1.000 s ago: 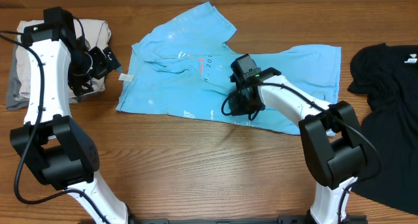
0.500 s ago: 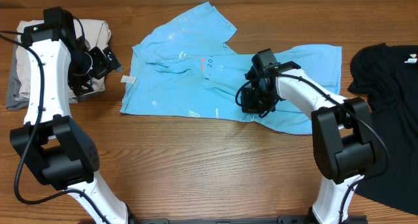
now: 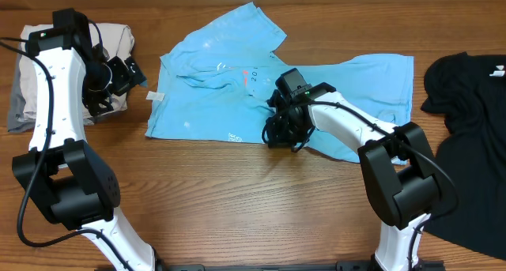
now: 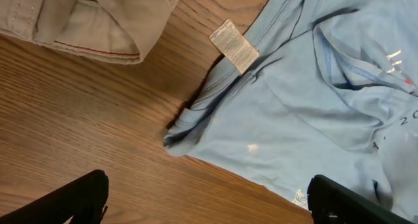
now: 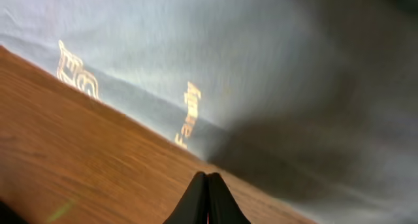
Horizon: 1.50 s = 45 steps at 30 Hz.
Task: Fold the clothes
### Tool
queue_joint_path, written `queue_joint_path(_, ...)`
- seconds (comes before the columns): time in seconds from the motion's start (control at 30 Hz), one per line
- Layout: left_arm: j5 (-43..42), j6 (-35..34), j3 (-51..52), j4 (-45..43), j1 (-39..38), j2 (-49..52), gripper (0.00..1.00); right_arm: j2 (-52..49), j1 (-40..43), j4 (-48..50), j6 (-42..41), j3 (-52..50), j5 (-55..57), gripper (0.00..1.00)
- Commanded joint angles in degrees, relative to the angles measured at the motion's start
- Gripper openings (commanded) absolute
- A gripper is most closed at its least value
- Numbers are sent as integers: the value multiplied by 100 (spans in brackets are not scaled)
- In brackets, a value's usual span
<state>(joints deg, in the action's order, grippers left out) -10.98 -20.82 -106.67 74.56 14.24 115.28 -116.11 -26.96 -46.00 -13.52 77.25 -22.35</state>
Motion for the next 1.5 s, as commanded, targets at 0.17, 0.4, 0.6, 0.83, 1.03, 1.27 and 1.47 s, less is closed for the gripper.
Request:
queue_joint_path(0.17, -46, 48, -105, -4, -39, -181, 100, -50, -9, 721, -737, 212, -278, 4)
queue_joint_path(0.4, -48, 48, -105, -4, -39, -181, 100, -87, -422, 1519, -1668, 181, 560, 4)
queue_joint_path(0.6, -46, 48, -105, -4, -39, -181, 100, -345, -1034, 1937, -1956, 181, 1104, 4)
queue_joint_path(0.83, -46, 48, -105, -4, -39, -181, 100, -435, -1462, 2146, -2212, 181, 1176, 4)
queue_joint_path(1.03, -46, 48, -105, -4, -39, -181, 100, -446, -1803, 2509, -2479, 181, 1224, 4)
queue_joint_path(1.27, -46, 48, -105, -4, -39, -181, 100, -442, -2192, 2625, -2507, 210, 1552, 4)
queue_joint_path(1.47, -46, 48, -105, -4, -39, -181, 100, -319, -2177, 2461, -1825, 612, 1484, 4)
